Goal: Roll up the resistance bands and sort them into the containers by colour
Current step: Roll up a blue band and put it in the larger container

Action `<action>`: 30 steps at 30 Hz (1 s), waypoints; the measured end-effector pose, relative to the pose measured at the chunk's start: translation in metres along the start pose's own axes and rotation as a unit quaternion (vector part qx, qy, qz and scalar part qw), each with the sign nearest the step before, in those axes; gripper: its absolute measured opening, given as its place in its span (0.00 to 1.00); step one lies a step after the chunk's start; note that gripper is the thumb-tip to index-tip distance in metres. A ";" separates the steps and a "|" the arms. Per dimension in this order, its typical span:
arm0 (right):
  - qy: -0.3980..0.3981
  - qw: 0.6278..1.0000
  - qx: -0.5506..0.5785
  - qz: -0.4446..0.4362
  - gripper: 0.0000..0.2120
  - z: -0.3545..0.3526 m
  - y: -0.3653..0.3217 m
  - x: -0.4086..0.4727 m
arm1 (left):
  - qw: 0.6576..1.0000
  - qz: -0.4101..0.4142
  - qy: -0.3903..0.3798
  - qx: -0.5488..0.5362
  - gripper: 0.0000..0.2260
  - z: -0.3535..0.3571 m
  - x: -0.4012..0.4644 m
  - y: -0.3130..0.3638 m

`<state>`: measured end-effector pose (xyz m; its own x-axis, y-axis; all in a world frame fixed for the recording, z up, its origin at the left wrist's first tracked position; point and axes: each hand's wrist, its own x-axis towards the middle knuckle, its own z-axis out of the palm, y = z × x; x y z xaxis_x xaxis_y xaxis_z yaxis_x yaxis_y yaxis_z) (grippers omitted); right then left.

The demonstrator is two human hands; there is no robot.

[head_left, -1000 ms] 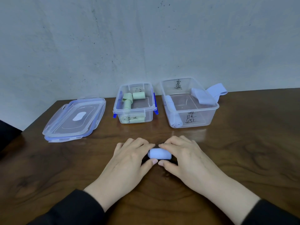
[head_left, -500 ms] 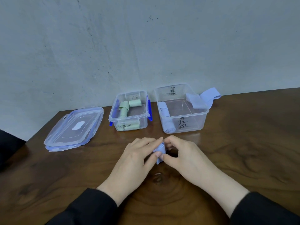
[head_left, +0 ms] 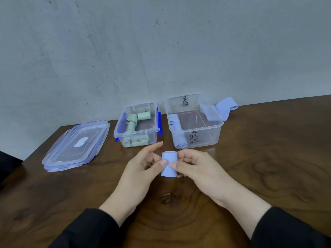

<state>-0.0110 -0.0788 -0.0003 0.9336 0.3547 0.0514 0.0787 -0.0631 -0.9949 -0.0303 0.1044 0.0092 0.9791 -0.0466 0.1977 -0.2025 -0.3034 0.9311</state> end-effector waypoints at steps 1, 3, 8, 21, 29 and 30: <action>-0.004 0.999 0.041 0.019 0.07 0.000 0.000 -0.001 | 0.999 -0.004 0.009 -0.035 0.16 0.002 0.002 0.001; 0.001 0.994 0.104 0.044 0.09 -0.001 -0.001 -0.002 | 0.996 -0.009 0.012 -0.089 0.14 0.007 0.005 0.002; 0.051 0.997 0.050 -0.001 0.08 -0.018 -0.026 -0.001 | 0.997 0.011 0.038 -0.066 0.09 0.023 0.020 0.000; -0.131 0.721 -0.680 -0.007 0.09 -0.101 -0.078 0.140 | 0.960 0.150 0.095 0.216 0.05 0.036 0.085 -0.015; -0.282 0.683 -0.670 0.067 0.04 -0.091 -0.064 0.162 | 0.959 0.165 0.074 0.218 0.06 0.030 0.091 -0.017; -0.290 0.690 -0.660 0.072 0.04 -0.091 -0.064 0.163 | 0.959 0.164 0.073 0.219 0.06 0.030 0.091 -0.017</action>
<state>0.1677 -0.1016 0.0801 0.6985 0.5454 -0.4633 0.6065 -0.7948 -0.0211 0.0631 0.0764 0.0019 0.8442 -0.0836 0.5295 -0.4422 -0.6668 0.5998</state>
